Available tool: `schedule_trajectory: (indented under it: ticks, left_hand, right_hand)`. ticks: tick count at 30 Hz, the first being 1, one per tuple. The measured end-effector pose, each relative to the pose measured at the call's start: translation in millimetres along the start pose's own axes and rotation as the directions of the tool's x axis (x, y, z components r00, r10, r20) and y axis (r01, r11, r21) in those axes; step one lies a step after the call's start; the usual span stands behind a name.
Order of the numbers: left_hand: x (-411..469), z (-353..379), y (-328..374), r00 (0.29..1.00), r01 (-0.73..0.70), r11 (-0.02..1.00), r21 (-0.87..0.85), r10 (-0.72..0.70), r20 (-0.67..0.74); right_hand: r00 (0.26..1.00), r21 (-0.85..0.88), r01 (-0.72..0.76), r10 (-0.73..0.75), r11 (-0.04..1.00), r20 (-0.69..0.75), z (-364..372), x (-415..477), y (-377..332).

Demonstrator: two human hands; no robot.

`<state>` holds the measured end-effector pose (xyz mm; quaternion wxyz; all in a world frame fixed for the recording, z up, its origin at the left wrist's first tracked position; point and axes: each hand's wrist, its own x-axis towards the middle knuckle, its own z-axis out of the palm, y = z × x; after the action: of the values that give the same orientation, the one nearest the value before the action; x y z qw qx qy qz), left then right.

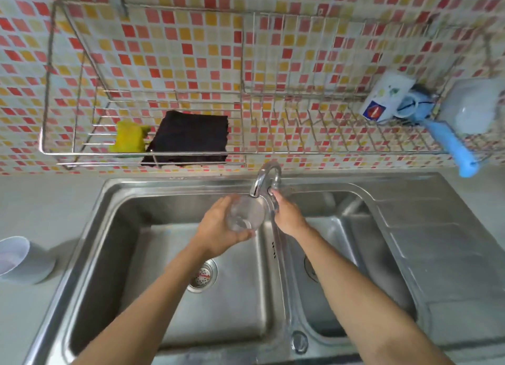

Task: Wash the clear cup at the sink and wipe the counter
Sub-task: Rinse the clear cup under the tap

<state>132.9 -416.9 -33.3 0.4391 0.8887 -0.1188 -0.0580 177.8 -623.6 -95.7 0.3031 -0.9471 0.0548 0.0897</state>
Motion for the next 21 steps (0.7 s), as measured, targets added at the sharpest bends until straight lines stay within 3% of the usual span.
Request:
schedule_trajectory:
  ticks: [2,9,15,19,21]
  left_hand:
    - [1,6,0,1.000,0.005,1.000,-0.020,-0.005,-0.017]
    - [3,19,-5,0.999,0.048,0.996,-0.070,-0.047,0.006]
    - [10,21,-12,0.988,0.113,0.988,-0.109,-0.124,-0.096]
    - [0,33,-12,0.994,0.108,0.993,-0.057,-0.106,0.040]
    - [-1,34,-11,0.991,0.129,0.989,-0.074,-0.128,0.026]
  right_hand:
    - [0.994,-0.086,0.104,-0.100,0.991,0.043,3,9,11]
    - [0.963,-0.243,0.265,-0.243,0.933,0.120,14,27,16]
    - [0.976,-0.147,0.200,-0.184,0.969,0.114,13,28,18]
    - [0.979,-0.092,0.154,-0.139,0.984,0.152,11,30,18]
    - [0.979,-0.089,0.142,-0.126,0.986,0.162,9,29,16]
